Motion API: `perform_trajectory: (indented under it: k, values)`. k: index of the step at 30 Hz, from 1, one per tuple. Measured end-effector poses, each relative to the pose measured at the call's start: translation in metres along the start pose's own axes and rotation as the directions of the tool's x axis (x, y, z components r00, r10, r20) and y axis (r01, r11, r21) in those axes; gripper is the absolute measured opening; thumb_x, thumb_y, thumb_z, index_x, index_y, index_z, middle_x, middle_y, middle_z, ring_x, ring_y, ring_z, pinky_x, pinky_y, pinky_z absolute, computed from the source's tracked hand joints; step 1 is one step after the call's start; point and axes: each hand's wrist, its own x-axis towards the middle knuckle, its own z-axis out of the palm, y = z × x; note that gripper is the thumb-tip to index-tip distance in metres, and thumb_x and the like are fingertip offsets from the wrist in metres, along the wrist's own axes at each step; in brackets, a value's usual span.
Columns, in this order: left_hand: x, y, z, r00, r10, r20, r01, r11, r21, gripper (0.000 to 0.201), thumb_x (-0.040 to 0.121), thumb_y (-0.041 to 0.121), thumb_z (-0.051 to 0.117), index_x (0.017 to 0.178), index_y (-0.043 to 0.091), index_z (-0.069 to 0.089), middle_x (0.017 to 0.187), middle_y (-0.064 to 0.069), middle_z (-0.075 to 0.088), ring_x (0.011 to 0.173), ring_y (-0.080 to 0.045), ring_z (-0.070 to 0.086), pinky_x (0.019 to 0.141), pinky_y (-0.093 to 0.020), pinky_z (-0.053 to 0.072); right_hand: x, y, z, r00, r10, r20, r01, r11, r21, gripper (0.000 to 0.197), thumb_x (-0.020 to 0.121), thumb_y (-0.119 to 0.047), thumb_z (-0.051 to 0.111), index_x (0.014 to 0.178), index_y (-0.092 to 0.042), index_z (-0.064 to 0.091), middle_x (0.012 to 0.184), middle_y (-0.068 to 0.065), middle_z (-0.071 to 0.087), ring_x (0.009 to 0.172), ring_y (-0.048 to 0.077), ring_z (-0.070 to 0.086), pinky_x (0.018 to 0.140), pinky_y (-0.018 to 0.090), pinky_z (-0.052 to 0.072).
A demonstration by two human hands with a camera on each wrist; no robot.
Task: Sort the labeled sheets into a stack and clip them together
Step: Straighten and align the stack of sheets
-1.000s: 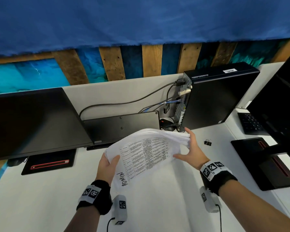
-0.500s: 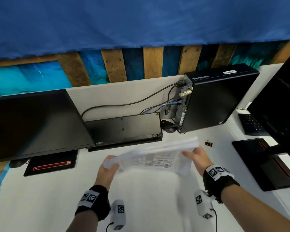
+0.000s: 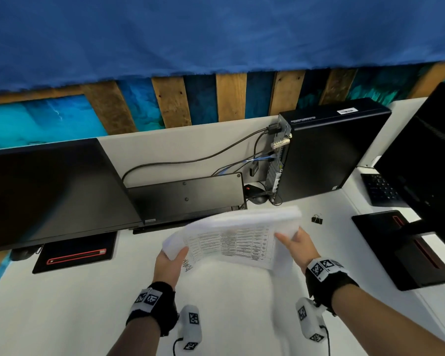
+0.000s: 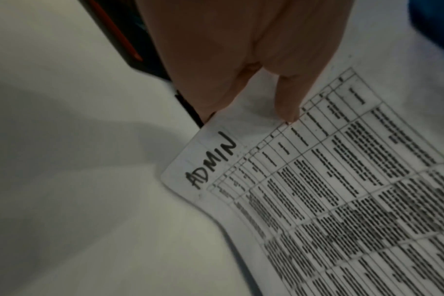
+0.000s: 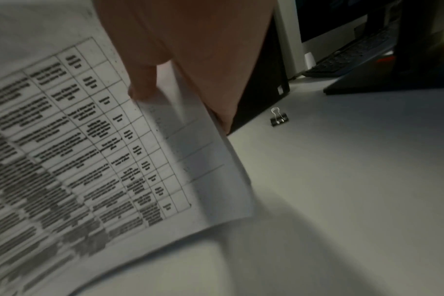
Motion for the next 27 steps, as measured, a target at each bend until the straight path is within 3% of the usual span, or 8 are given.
perform_trajectory:
  k: [3,6,10,13,16,20,24,27]
  values:
    - [0.002,0.015,-0.004,0.999,0.018,0.032,-0.02,0.999,0.046,0.029,0.088,0.009,0.062,0.117,0.009,0.058,0.117,-0.016,0.066,0.104,-0.032,0.063,0.09,-0.038,0.049,-0.002,-0.041,-0.009,0.988,-0.13,0.078,0.135,0.988,-0.07,0.024,0.088,-0.012,0.062,0.111,-0.018,0.058,0.115,0.002,0.068,0.107,0.02,0.065,0.099,0.045,0.049]
    - [-0.004,0.033,-0.013,0.982,-0.059,0.182,0.038,0.992,0.121,0.054,0.086,0.008,0.066,0.134,0.01,0.042,0.133,-0.015,0.057,0.1,-0.025,0.059,0.083,-0.034,0.048,-0.005,-0.089,-0.022,0.954,-0.233,0.19,0.278,0.923,-0.266,0.022,0.089,-0.012,0.062,0.108,-0.019,0.053,0.098,-0.014,0.064,0.09,-0.002,0.061,0.08,0.013,0.052]
    - [-0.01,0.069,-0.028,0.972,0.075,0.221,-0.164,0.893,0.419,0.11,0.064,0.03,0.086,0.149,0.025,0.015,0.153,-0.01,0.028,0.137,-0.023,0.033,0.108,-0.036,0.032,-0.008,-0.138,-0.035,0.867,-0.38,0.323,0.499,0.68,-0.538,0.025,0.086,-0.018,0.065,0.111,-0.019,0.061,0.1,-0.003,0.069,0.09,0.012,0.065,0.089,0.034,0.051]
    - [-0.023,0.104,-0.008,0.835,0.374,0.404,-0.536,0.718,0.443,0.109,0.057,0.046,0.085,0.146,0.028,0.024,0.148,0.003,0.03,0.137,-0.009,0.028,0.112,-0.029,0.023,-0.016,-0.161,-0.029,0.819,-0.359,0.447,0.573,0.486,-0.66,0.017,0.087,-0.024,0.063,0.103,-0.018,0.061,0.098,0.0,0.069,0.093,0.019,0.065,0.088,0.039,0.051]
    - [-0.043,0.126,0.029,0.711,0.388,0.587,-0.674,0.614,0.411,0.097,0.059,0.05,0.08,0.141,0.026,0.035,0.139,0.01,0.042,0.128,-0.004,0.039,0.109,-0.027,0.03,-0.028,-0.176,-0.016,0.775,-0.363,0.518,0.632,0.411,-0.657,0.018,0.087,-0.025,0.062,0.102,-0.016,0.06,0.098,0.0,0.068,0.094,0.02,0.064,0.085,0.037,0.05]
    - [-0.06,0.12,0.058,0.802,0.369,0.47,-0.581,0.665,0.469,0.042,0.082,0.026,0.069,0.12,0.014,0.059,0.098,0.003,0.066,0.09,-0.013,0.064,0.075,-0.026,0.053,-0.043,-0.184,-0.002,0.771,-0.36,0.525,0.637,0.438,-0.634,0.019,0.087,-0.025,0.061,0.102,-0.014,0.059,0.1,0.005,0.068,0.096,0.021,0.064,0.086,0.037,0.05]
    - [-0.058,0.112,0.055,0.858,0.373,0.354,-0.49,0.799,0.348,0.03,0.081,0.021,0.071,0.109,0.01,0.067,0.094,-0.004,0.072,0.085,-0.016,0.069,0.075,-0.033,0.057,-0.042,-0.169,-0.008,0.783,-0.539,0.311,0.562,0.4,-0.724,0.044,0.078,-0.044,0.068,0.117,-0.028,0.052,0.118,-0.006,0.061,0.116,0.016,0.052,0.105,0.045,0.032]
    - [-0.055,0.113,0.044,0.886,0.353,0.3,-0.426,0.875,0.229,0.025,0.081,0.018,0.073,0.105,0.014,0.068,0.093,-0.001,0.072,0.087,-0.012,0.068,0.077,-0.03,0.055,-0.035,-0.144,-0.024,0.814,-0.581,-0.019,0.466,0.671,-0.577,0.096,0.063,-0.055,0.077,0.142,-0.03,0.028,0.147,-0.004,0.038,0.138,0.016,0.031,0.113,0.048,0.023]
